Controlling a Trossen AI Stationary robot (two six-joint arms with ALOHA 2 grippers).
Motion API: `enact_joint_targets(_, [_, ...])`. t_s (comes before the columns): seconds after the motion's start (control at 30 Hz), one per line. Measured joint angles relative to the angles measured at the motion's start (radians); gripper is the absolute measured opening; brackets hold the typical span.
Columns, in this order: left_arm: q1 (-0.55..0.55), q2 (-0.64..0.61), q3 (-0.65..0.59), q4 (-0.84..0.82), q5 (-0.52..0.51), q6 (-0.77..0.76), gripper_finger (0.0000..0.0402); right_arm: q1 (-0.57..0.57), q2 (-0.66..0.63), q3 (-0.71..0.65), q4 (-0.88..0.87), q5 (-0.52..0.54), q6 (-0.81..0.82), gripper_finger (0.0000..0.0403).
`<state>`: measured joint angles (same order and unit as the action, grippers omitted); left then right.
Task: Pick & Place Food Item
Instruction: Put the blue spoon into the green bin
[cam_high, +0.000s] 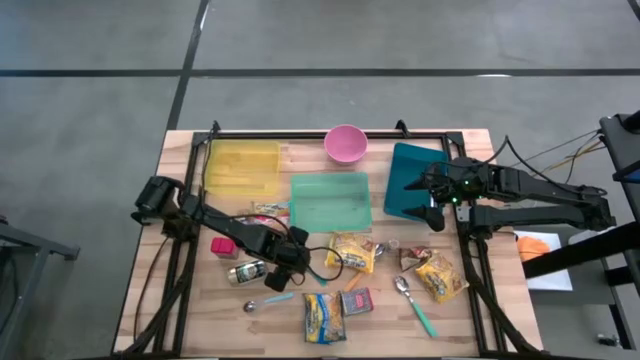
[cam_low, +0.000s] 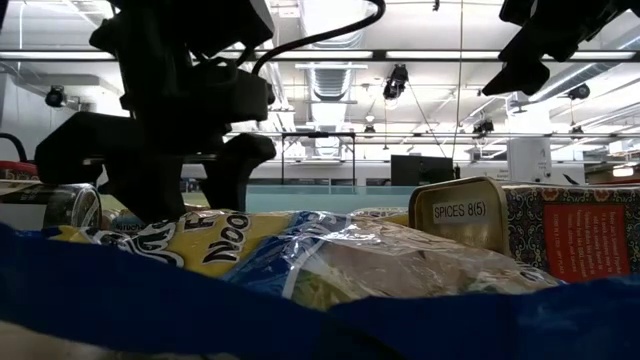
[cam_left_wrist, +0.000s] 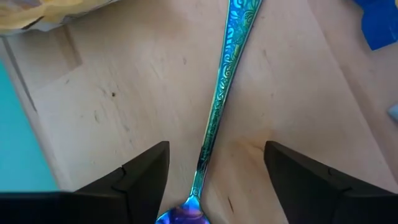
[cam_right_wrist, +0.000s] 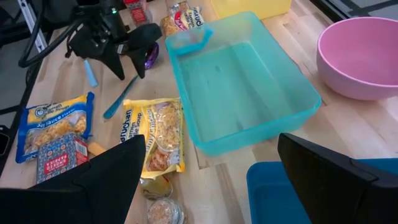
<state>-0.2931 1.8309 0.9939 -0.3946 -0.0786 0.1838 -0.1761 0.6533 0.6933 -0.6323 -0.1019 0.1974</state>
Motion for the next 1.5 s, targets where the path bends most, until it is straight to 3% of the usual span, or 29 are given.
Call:
enact_joint_targets(0.1, [0.003,0.001,0.000,-0.002,0.008,0.003,0.0251,0.000,0.000,0.000,0.000,0.000,0.000,0.0364])
enact_joint_targets(0.4, [0.068,0.003,-0.002,-0.021,0.117,-0.047,0.0131,0.000,0.000,0.000,0.002,-0.001,0.004,0.0364])
enact_joint_targets(0.8, [0.092,0.003,-0.004,-0.044,0.107,0.000,0.0016,0.000,0.000,0.000,0.002,-0.004,0.002,0.0364])
enact_joint_targets(1.5, [0.059,-0.051,-0.004,-0.116,0.114,-0.075,0.0008,0.000,0.000,0.000,0.008,-0.005,0.004,0.0364])
